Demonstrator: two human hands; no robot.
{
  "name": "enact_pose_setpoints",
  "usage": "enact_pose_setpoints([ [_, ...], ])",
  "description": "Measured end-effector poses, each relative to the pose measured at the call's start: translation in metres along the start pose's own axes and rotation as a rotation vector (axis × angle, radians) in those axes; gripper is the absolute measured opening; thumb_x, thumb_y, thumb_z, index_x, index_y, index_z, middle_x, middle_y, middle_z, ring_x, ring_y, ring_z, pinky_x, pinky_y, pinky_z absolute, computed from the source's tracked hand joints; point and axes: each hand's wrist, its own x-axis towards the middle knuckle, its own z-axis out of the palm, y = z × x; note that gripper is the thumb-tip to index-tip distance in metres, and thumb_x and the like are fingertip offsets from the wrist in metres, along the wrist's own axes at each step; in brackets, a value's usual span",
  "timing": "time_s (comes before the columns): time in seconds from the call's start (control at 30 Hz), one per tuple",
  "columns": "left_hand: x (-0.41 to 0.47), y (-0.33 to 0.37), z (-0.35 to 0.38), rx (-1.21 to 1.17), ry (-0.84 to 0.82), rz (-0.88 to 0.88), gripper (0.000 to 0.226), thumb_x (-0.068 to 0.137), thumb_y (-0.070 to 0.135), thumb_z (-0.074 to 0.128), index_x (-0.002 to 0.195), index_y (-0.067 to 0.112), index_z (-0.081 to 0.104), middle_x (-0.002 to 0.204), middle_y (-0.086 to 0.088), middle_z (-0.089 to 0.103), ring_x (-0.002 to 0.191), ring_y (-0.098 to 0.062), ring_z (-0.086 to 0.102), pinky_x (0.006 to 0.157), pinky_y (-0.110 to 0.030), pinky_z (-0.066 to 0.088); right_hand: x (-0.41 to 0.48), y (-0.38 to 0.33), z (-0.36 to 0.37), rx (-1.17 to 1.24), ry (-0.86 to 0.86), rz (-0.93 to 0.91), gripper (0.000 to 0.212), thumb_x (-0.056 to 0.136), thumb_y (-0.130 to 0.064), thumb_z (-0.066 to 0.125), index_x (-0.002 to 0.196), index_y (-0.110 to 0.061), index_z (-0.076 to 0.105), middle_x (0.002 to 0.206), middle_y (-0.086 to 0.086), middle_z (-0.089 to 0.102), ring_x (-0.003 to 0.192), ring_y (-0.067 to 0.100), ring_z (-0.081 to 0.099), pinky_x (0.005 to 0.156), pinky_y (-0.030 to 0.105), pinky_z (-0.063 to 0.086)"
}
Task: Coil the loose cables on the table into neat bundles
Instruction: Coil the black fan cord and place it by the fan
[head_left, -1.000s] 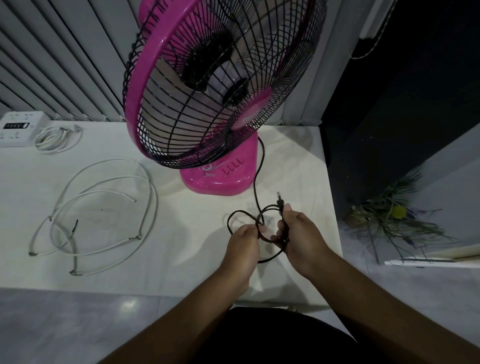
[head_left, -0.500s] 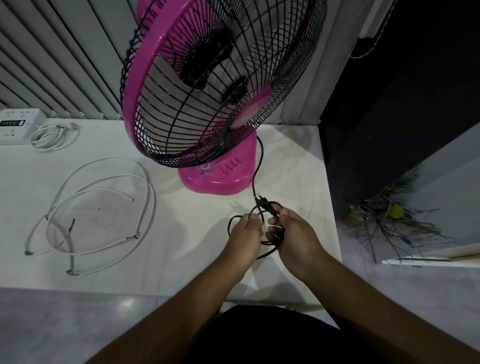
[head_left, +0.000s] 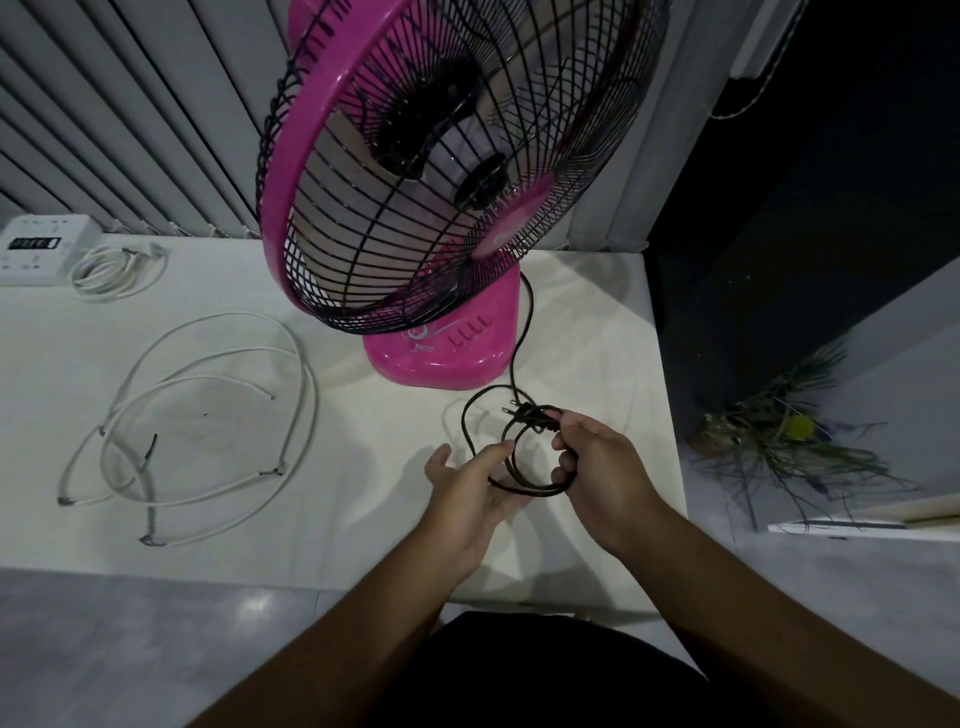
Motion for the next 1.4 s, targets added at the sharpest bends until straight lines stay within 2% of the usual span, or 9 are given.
enact_pose_setpoints([
  [0.2, -0.003, 0.009, 0.002, 0.293, -0.101, 0.082, 0.021, 0.094, 0.006, 0.051, 0.112, 0.008, 0.062, 0.084, -0.011, 0.072, 0.076, -0.021, 0.068, 0.077, -0.037, 0.056, -0.009, 0.002, 0.001, -0.397, -0.076, -0.207, 0.029, 0.103, -0.016, 0.048, 0.103, -0.026, 0.075, 0.073, -0.021, 0.068, 0.062, -0.008, 0.056, 0.064, 0.015, 0.044],
  [0.4, -0.006, 0.006, 0.008, 0.384, -0.119, 0.102, 0.022, 0.093, 0.007, 0.042, 0.106, 0.01, 0.059, 0.06, 0.001, 0.049, 0.064, -0.018, 0.056, 0.08, -0.039, 0.049, -0.013, -0.001, 0.001, -0.49, -0.157, -0.246, 0.034, 0.102, -0.01, 0.047, 0.124, -0.025, 0.068, 0.113, -0.007, 0.067, 0.092, -0.001, 0.057, 0.089, 0.026, 0.045],
  [0.5, -0.005, 0.007, 0.01, 0.468, -0.101, 0.089, 0.015, 0.093, 0.008, 0.043, 0.097, 0.012, 0.058, 0.058, 0.002, 0.042, 0.06, -0.016, 0.054, 0.078, -0.037, 0.048, -0.015, -0.001, 0.0, -0.502, -0.193, -0.262, 0.042, 0.098, -0.003, 0.047, 0.124, -0.029, 0.068, 0.12, -0.005, 0.065, 0.095, -0.002, 0.057, 0.089, 0.023, 0.043],
  [0.67, -0.005, 0.011, 0.011, 0.472, -0.08, 0.017, 0.016, 0.09, 0.008, 0.044, 0.095, 0.015, 0.058, 0.057, 0.001, 0.037, 0.056, -0.018, 0.049, 0.074, -0.037, 0.048, -0.014, 0.002, -0.002, -0.679, -0.229, -0.46, 0.05, 0.095, 0.006, 0.045, 0.12, -0.03, 0.068, 0.115, -0.005, 0.066, 0.107, -0.002, 0.054, 0.09, 0.006, 0.038],
  [0.83, -0.004, 0.014, 0.01, 0.445, -0.052, 0.093, 0.007, 0.085, 0.011, 0.042, 0.079, 0.012, 0.046, 0.052, 0.003, 0.034, 0.049, -0.017, 0.039, 0.063, -0.032, 0.036, -0.007, 0.005, -0.009, -1.104, -0.087, -0.748, 0.042, 0.098, -0.003, 0.053, 0.136, -0.019, 0.063, 0.104, -0.003, 0.068, 0.101, 0.017, 0.046, 0.092, 0.026, 0.04],
  [0.97, -0.004, 0.015, 0.01, 0.407, -0.088, 0.158, 0.017, 0.086, 0.022, 0.045, 0.074, 0.012, 0.053, 0.053, 0.002, 0.035, 0.047, -0.015, 0.042, 0.063, -0.033, 0.035, -0.006, 0.001, -0.006, -0.931, -0.109, -0.597, 0.034, 0.1, -0.008, 0.055, 0.133, -0.012, 0.065, 0.109, 0.005, 0.067, 0.108, 0.021, 0.056, 0.092, 0.021, 0.04],
  [1.13, 0.003, 0.01, 0.01, 0.361, -0.01, 0.204, 0.026, 0.098, 0.019, 0.041, 0.086, 0.007, 0.061, 0.054, -0.001, 0.041, 0.048, -0.016, 0.044, 0.061, -0.034, 0.041, -0.012, -0.001, -0.003, -0.778, -0.146, -0.457, 0.027, 0.1, -0.009, 0.055, 0.119, -0.014, 0.073, 0.108, 0.001, 0.072, 0.102, 0.017, 0.062, 0.094, 0.042, 0.051],
  [1.3, 0.005, 0.01, 0.008, 0.268, 0.065, 0.182, 0.031, 0.099, 0.014, 0.037, 0.106, 0.0, 0.064, 0.055, -0.004, 0.049, 0.049, -0.017, 0.048, 0.061, -0.035, 0.05, -0.015, 0.001, -0.004, -0.795, -0.116, -0.537, 0.024, 0.097, -0.011, 0.061, 0.113, -0.021, 0.075, 0.097, -0.014, 0.066, 0.093, 0.0, 0.059, 0.081, 0.017, 0.043],
  [1.4, 0.001, 0.013, 0.01, 0.292, -0.017, 0.097, 0.048, 0.106, 0.034, 0.031, 0.097, 0.002, 0.066, 0.052, -0.003, 0.041, 0.047, -0.017, 0.042, 0.059, -0.032, 0.045, -0.013, 0.0, -0.004, -0.859, -0.097, -0.614, 0.023, 0.096, -0.015, 0.063, 0.112, -0.026, 0.075, 0.094, -0.019, 0.065, 0.095, 0.003, 0.057, 0.081, 0.017, 0.042],
])
